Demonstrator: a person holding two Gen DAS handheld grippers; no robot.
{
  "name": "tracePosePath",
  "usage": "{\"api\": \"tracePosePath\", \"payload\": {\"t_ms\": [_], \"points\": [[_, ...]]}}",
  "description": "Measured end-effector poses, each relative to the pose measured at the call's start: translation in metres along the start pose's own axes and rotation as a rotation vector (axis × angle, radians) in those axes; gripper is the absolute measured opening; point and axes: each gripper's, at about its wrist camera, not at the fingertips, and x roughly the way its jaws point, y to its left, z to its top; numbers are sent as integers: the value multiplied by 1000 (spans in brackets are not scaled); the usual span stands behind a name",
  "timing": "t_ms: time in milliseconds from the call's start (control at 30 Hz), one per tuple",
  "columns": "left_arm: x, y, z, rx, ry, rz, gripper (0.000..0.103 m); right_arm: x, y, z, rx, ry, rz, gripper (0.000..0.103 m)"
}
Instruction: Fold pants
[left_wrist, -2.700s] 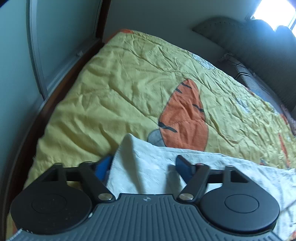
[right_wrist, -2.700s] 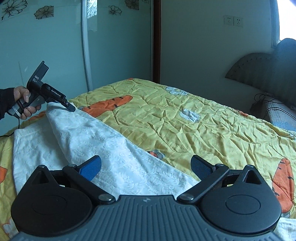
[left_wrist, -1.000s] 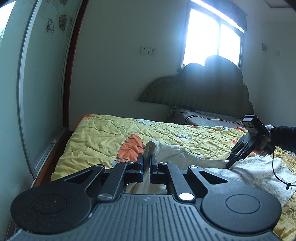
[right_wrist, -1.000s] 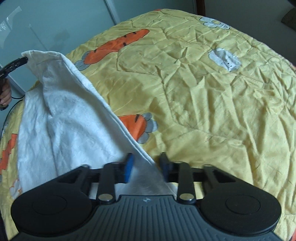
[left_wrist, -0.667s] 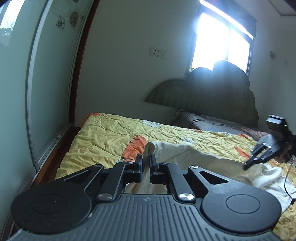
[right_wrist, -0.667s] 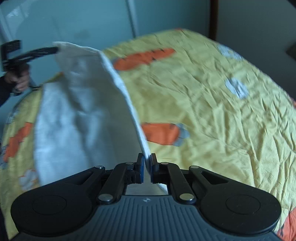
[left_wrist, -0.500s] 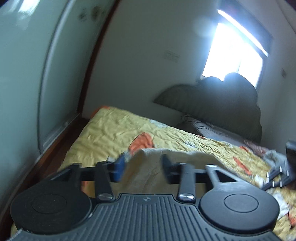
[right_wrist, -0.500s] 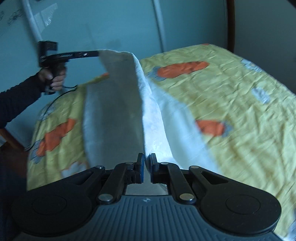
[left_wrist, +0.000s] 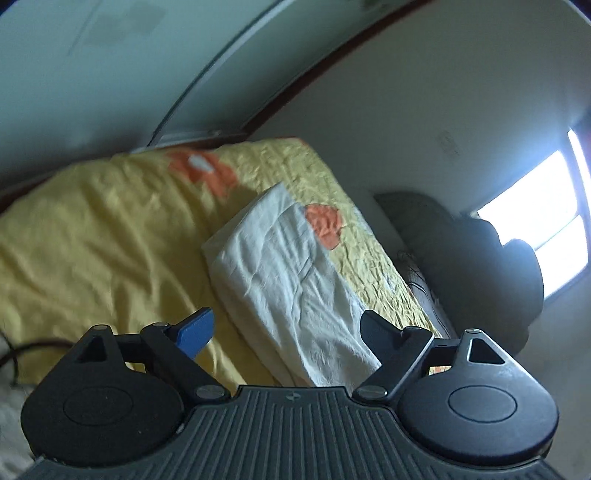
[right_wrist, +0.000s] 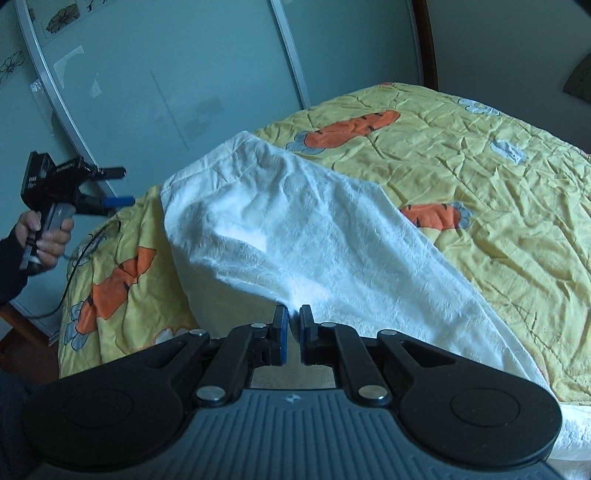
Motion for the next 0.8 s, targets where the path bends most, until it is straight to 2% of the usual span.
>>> {"api": "tracePosePath", "payload": {"t_ms": [67,167,333,400,433,500,600,700,733,800], "points": [[7,5,4,-65,-10,21,84,-2,3,0,-1,-7,-5,6],[24,6,17,-125,3,68,76,-6,5,-2,6,-30,-12,6],[51,-6,28,-61,81,126,59,-9,10,-6,16,-51,-29,6],[58,-9,29,-51,103,158,42,-10,11,-7,16,-54,-34,6],[60,-9,29,-42,106,172,36,-10,11,-7,16,-55,-37,6],[62,-10,28,-5,102,189,8,-10,12,-7,12,-55,-44,6],[56,-20,30,73,58,221,8,-12,21,-7,-18,-35,-58,6],[45,-37,35,182,13,220,8,-4,47,-18,-127,51,-94,6],[45,-37,36,196,17,222,8,5,52,-28,-133,81,-91,6],[55,-31,34,219,62,273,8,24,54,-47,-121,126,-71,6]]}}
